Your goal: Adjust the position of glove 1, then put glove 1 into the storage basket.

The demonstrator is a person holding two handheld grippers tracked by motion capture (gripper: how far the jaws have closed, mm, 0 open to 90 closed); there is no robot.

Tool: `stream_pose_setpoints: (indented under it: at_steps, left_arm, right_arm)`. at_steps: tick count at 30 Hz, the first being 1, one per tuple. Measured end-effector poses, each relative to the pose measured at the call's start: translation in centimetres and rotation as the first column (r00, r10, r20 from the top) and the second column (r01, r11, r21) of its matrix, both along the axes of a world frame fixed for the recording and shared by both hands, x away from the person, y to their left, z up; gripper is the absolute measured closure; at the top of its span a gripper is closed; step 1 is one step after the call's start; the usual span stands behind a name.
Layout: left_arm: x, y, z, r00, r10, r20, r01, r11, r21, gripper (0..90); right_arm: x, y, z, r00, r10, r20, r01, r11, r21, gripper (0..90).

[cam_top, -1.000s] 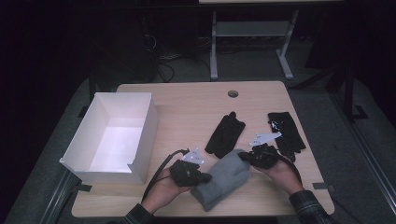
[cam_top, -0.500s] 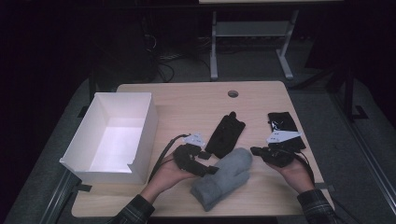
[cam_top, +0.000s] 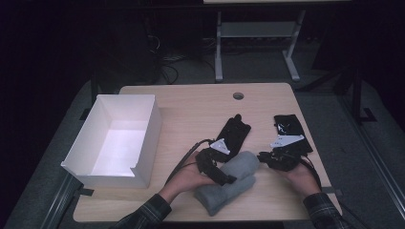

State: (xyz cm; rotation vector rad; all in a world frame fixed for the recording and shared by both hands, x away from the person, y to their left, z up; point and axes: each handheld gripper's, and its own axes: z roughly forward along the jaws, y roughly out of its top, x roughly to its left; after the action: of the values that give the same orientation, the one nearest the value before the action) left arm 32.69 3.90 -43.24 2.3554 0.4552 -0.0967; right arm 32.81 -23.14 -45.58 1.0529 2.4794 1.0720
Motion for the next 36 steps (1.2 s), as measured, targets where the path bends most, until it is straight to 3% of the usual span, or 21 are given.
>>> stream_pose_setpoints:
  at_steps: [3,8,14,20,24,31,36]
  left_arm:
    - [0.3,-0.3,-0.8,0.9996,-0.004,-0.029,0.005,0.9997,0.024,12.7]
    - [0.3,-0.6,-1.8,0.9981,-0.013,-0.060,0.015,0.9994,0.030,12.7]
    - [0.6,-0.6,-2.7,0.9943,-0.016,-0.105,0.019,0.9993,0.031,12.7]
    - [0.5,-0.7,-2.7,0.9949,-0.023,-0.098,0.027,0.9988,0.040,14.7]
    - [0.3,-0.8,-2.6,0.9881,-0.067,-0.139,0.072,0.9970,0.030,34.6]
    - [0.7,-0.7,-2.6,0.9742,-0.085,-0.209,0.090,0.9958,0.016,57.9]
    - [0.5,-0.6,-2.5,0.9753,-0.092,-0.201,0.093,0.9956,-0.003,68.7]
  right_arm:
    - [0.1,-0.1,-0.2,0.9999,-0.006,-0.010,0.006,1.000,0.003,73.4]
    - [0.2,-0.2,-0.5,0.9998,-0.019,-0.005,0.019,1.000,0.006,52.6]
    - [0.4,-0.6,-1.0,0.9990,-0.044,0.010,0.044,0.999,0.001,37.2]
    - [0.7,-0.5,-1.4,0.9977,-0.065,0.016,0.066,0.998,-0.018,28.8]
    - [0.9,-0.4,-1.9,0.9977,-0.067,-0.002,0.067,0.997,-0.034,26.8]
    - [0.8,-0.4,-2.3,0.9982,-0.057,0.019,0.057,0.998,-0.015,24.0]
    - [0.6,-0.3,-2.6,0.9975,-0.064,0.030,0.064,0.998,0.006,19.8]
